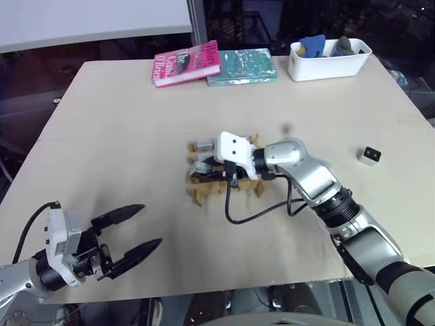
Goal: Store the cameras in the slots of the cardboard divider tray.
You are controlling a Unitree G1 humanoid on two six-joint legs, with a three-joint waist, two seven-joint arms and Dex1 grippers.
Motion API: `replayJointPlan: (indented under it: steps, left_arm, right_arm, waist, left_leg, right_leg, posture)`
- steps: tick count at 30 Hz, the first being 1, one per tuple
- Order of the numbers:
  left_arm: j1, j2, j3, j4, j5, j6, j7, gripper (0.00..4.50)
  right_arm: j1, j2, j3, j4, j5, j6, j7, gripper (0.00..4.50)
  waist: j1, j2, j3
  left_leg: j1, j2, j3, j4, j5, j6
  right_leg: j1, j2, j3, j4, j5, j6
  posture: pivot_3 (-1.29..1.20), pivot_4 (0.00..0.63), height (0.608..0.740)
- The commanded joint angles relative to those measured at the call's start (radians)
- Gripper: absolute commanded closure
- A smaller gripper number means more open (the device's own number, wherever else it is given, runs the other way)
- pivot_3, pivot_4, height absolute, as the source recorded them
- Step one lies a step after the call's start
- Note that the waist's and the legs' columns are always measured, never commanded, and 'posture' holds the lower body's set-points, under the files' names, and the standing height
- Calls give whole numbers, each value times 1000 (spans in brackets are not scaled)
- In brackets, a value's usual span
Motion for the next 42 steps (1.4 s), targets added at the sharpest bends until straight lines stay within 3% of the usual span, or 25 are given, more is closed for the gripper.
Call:
replayJointPlan:
  steps: [1,18,28,29,34,35,39,42]
  left_arm:
    - [-9,-5,12,-14,-3,-12,25,0]
    - [-74,9,-51,-23,0,6,79,0]
    - [-71,2,-57,-35,2,4,83,0]
    - [-72,3,-57,-35,1,4,83,0]
    - [-74,5,-59,-35,0,3,79,0]
    - [-74,5,-59,-34,1,2,79,0]
    - [-84,8,-81,-49,0,-3,65,0]
    - [-111,14,-113,-76,-14,6,71,0]
  right_arm:
    - [-31,9,-16,-5,-17,-33,-8,3750]
    - [-46,-28,30,23,-110,-66,47,3750]
    - [-69,4,41,74,-134,-61,68,3750]
    - [-74,9,35,88,-138,-60,61,2695]
    - [-78,12,-8,73,-126,-42,42,406]
    - [-77,13,-13,70,-128,-42,33,125]
    - [-15,-68,-153,-211,78,122,131,52]
    - [58,-164,-301,-403,200,289,101,52]
  waist:
    - [-1,0,0]
    - [-2,0,0]
    - [-2,0,0]
    - [-3,0,0]
    - [-2,0,0]
    - [-2,0,0]
    - [5,0,0]
    - [9,0,0]
  left_leg:
    - [0,0,0,0,0,0]
    - [0,0,0,-1,0,0]
    - [0,0,0,-1,0,-1]
    - [0,0,0,-1,0,-1]
    - [0,0,0,-1,0,-1]
    - [0,0,0,-1,0,-1]
    - [-1,0,0,-1,0,-1]
    - [-3,0,-1,-1,0,0]
  right_leg:
    - [0,0,0,0,0,0]
    - [-1,0,0,0,0,0]
    - [-1,0,0,0,0,0]
    - [-1,0,0,0,0,0]
    - [-1,0,0,0,0,0]
    - [-1,0,0,0,0,0]
    - [-2,0,0,0,0,0]
    - [-2,-1,0,-2,0,0]
  posture:
    - [0,150,740]
    - [0,150,740]
    - [0,150,740]
    - [0,150,740]
    - [0,150,740]
    - [0,150,740]
    - [0,150,740]
    - [0,150,740]
